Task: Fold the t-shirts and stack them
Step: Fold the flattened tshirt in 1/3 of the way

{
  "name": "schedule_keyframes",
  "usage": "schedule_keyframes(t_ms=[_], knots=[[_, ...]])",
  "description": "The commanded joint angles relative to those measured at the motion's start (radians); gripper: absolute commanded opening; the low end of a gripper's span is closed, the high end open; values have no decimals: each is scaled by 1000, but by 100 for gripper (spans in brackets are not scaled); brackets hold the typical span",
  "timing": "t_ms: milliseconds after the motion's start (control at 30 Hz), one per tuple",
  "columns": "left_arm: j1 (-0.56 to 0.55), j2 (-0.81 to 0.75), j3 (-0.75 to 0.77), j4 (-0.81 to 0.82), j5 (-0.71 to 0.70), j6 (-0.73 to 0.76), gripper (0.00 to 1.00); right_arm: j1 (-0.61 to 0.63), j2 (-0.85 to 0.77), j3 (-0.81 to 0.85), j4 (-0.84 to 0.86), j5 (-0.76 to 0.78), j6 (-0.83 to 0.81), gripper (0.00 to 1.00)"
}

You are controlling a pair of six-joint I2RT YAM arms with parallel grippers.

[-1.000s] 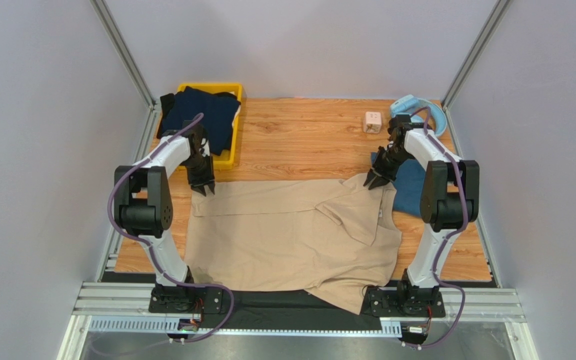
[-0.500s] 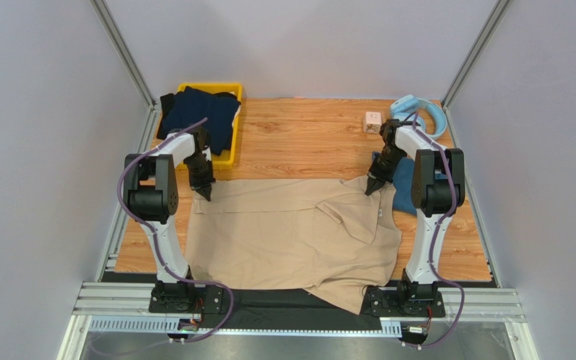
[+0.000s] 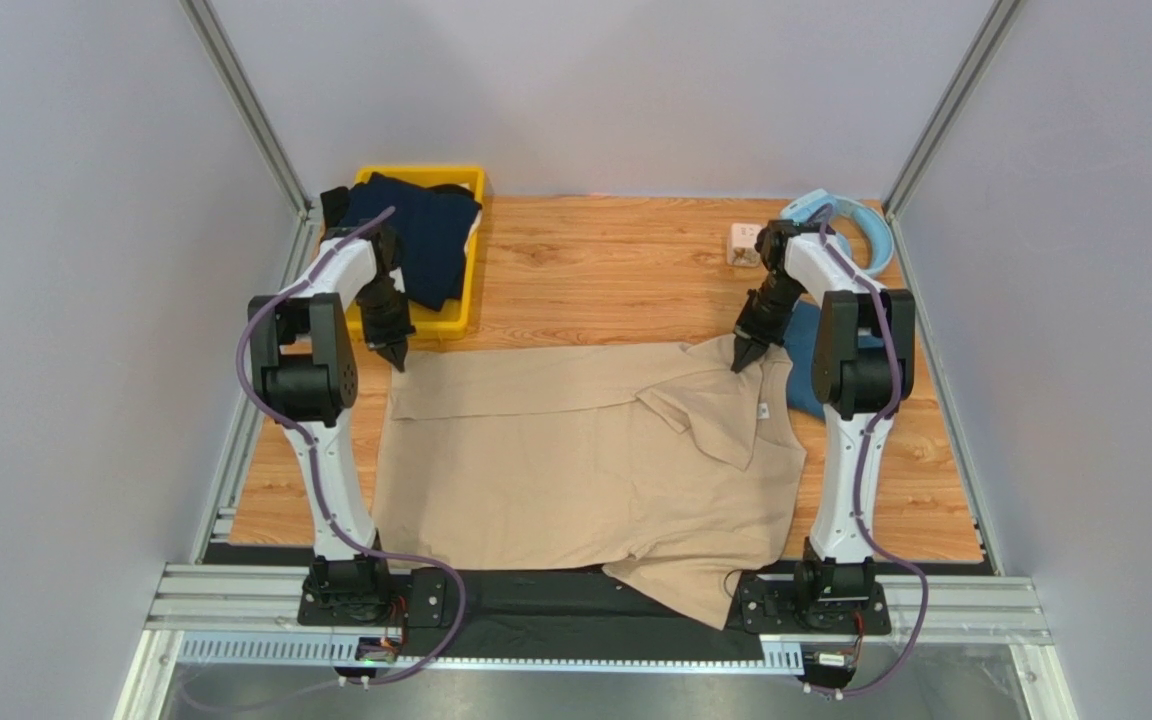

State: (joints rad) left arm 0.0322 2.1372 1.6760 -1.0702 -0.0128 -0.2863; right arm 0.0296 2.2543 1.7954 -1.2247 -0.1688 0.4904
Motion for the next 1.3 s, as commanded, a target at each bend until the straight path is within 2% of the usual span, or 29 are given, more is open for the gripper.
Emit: schedule_keyframes(t_ms=[0, 133, 433, 467, 500, 533, 633, 700, 833, 1000, 1067, 1167, 1267], knots=[[9, 3, 16, -17, 4, -2, 0, -5, 42, 114, 30, 75, 23, 0], [8, -28, -9, 6, 4, -7, 0, -5, 63, 150, 33, 80, 45, 0], [8, -66, -13, 0, 7, -8, 0, 3, 71, 228, 70, -38, 57, 0], [9, -80, -13, 1, 7, -8, 1, 6, 51, 220, 83, -46, 51, 3], [8, -95, -18, 7, 31, -8, 9, 6, -10, 207, 97, -55, 34, 7], [8, -133, -24, 10, 37, -13, 12, 9, -44, 173, 109, -66, 31, 12], [6, -221, -47, 24, 73, -20, 23, 12, -203, 121, 160, -92, 30, 20], [6, -282, -65, 33, 115, -20, 25, 15, -301, 79, 185, -106, 28, 23], [-29, -367, -160, 49, 171, -14, 25, 49, -380, 21, 174, -104, -10, 25], [-124, -419, -310, 119, 191, -39, 25, 116, -329, -39, 100, -38, -76, 25], [-141, -413, -366, 160, 256, -54, 25, 154, -302, -60, 94, -9, -84, 25], [-164, -366, -389, 182, 292, -73, 25, 210, -247, -83, 103, 35, -93, 25], [-181, -312, -378, 185, 290, -85, 20, 250, -187, -85, 100, 64, -101, 24]])
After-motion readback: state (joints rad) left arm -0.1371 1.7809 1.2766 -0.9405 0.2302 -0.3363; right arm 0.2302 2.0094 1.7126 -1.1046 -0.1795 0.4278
